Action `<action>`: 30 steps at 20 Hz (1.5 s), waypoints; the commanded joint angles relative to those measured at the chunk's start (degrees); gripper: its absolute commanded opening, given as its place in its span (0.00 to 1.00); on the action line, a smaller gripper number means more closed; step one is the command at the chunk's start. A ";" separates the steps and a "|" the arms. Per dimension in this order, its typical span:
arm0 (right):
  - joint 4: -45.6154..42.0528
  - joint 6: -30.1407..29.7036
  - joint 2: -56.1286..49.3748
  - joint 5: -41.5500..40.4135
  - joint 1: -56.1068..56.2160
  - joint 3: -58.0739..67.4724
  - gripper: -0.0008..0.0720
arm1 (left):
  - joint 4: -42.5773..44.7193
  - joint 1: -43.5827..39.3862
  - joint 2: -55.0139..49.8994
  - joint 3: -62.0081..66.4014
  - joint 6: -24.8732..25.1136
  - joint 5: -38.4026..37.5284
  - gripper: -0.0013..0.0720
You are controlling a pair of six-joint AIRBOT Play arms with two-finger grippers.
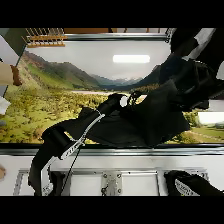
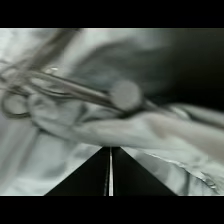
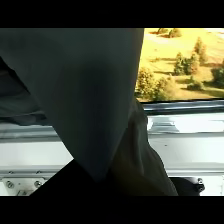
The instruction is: Fold the clothes and pants, and hang the long-sleeved shirts on hangers.
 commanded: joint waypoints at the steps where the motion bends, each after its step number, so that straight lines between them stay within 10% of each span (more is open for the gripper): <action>1: 2.32 6.43 0.04 -0.83 3.98 0.17 0.04 | 0.15 3.61 0.52 0.61 0.92 -2.78 0.04; 14: 10.05 21.75 -6.56 -22.64 21.16 0.17 0.04 | 0.68 29.33 18.03 0.59 7.96 -6.49 0.04; 26: 18.34 15.65 -26.16 -50.99 39.30 0.17 0.06 | 0.63 41.97 28.28 0.59 8.83 -10.32 0.04; 30: 37.99 -4.87 -29.75 -61.46 42.66 0.17 0.96 | 0.66 41.99 30.14 0.59 8.83 -10.27 0.04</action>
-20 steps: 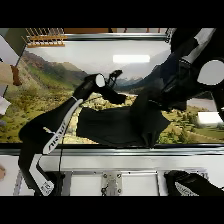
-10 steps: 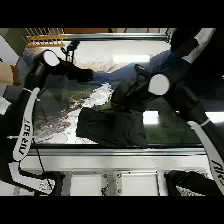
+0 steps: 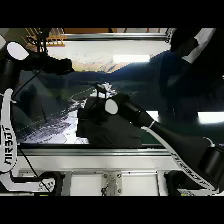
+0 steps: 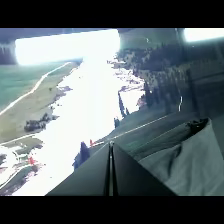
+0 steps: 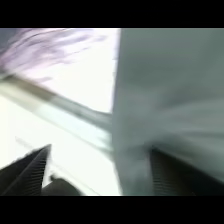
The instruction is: Fold the clothes and pants, and hang the long-sleeved shirts on hangers.
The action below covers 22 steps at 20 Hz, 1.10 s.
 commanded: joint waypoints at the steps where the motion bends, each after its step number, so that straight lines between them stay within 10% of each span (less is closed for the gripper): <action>1: 19.80 -21.90 -2.25 -8.41 2.38 0.07 0.95 | 0.04 0.55 1.88 0.02 0.00 -0.17 0.04; 6: 19.28 -33.33 6.40 -1.77 -3.04 -0.81 0.95 | 0.00 1.16 6.69 -3.78 0.22 -1.66 0.04; 16: 0.70 -33.44 34.36 15.26 -42.18 -37.03 0.95 | -0.70 -9.53 20.85 -36.02 1.03 7.69 0.04; 22: 1.60 -48.57 26.58 14.93 -55.15 -46.03 0.98 | -0.63 -16.33 20.79 -37.70 0.61 8.35 0.04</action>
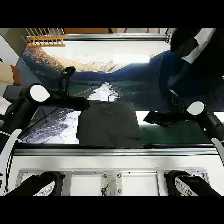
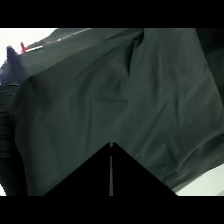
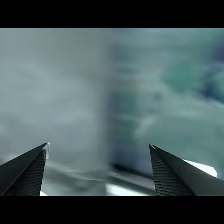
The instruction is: Fold the clothes and pants, and hang the long-sleeved shirts on hangers.
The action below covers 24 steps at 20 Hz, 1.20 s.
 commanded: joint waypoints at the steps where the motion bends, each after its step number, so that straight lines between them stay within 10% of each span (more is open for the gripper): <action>1: 2.49 -10.82 -6.60 -0.15 -4.50 -3.50 0.98 | 0.04 -3.67 0.31 -1.11 -0.85 0.90 0.04; 6: 24.76 -27.15 -19.98 -2.62 -1.16 -2.89 0.98 | 0.07 -4.42 0.31 -1.11 -3.91 0.70 0.04; 15: 32.96 -27.74 -28.79 -5.20 14.27 5.33 0.98 | 0.04 -4.37 0.31 -1.11 -5.55 0.72 0.04; 16: 32.94 -27.76 -28.96 -5.77 15.21 5.46 0.90 | 0.04 -4.37 0.31 -1.11 -5.55 0.52 0.04; 18: 32.94 -28.48 -28.92 -6.54 15.89 5.51 0.12 | 0.04 -4.37 0.31 -1.11 -5.55 0.35 0.04; 24: 17.75 -18.01 -22.08 -6.47 4.11 13.40 0.04 | 0.07 -4.37 0.31 -1.11 -5.55 0.33 0.04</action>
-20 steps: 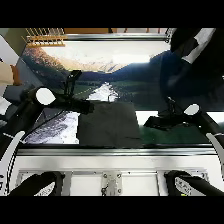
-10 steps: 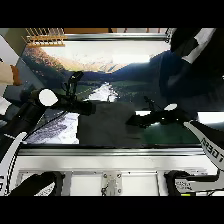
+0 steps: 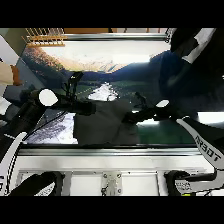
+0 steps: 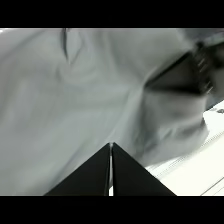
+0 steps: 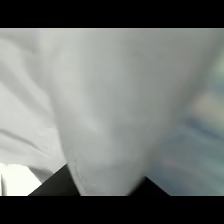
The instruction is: Fold the clothes and pants, and hang the long-sleeved shirts on hangers.
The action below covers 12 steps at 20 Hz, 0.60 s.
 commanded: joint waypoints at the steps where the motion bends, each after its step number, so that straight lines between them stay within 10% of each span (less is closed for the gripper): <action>1: -15.41 10.86 5.79 -0.72 -10.34 6.51 0.04 | 0.00 -0.04 0.02 -0.02 -0.04 -0.02 0.04; 5: -30.97 20.92 13.46 -0.76 -32.04 12.96 0.04 | 0.02 -0.04 0.02 -0.02 -0.04 0.02 0.04; 12: -32.39 27.17 15.34 0.96 -63.12 9.64 0.04 | 0.02 -0.04 0.02 -0.02 -0.04 0.20 0.04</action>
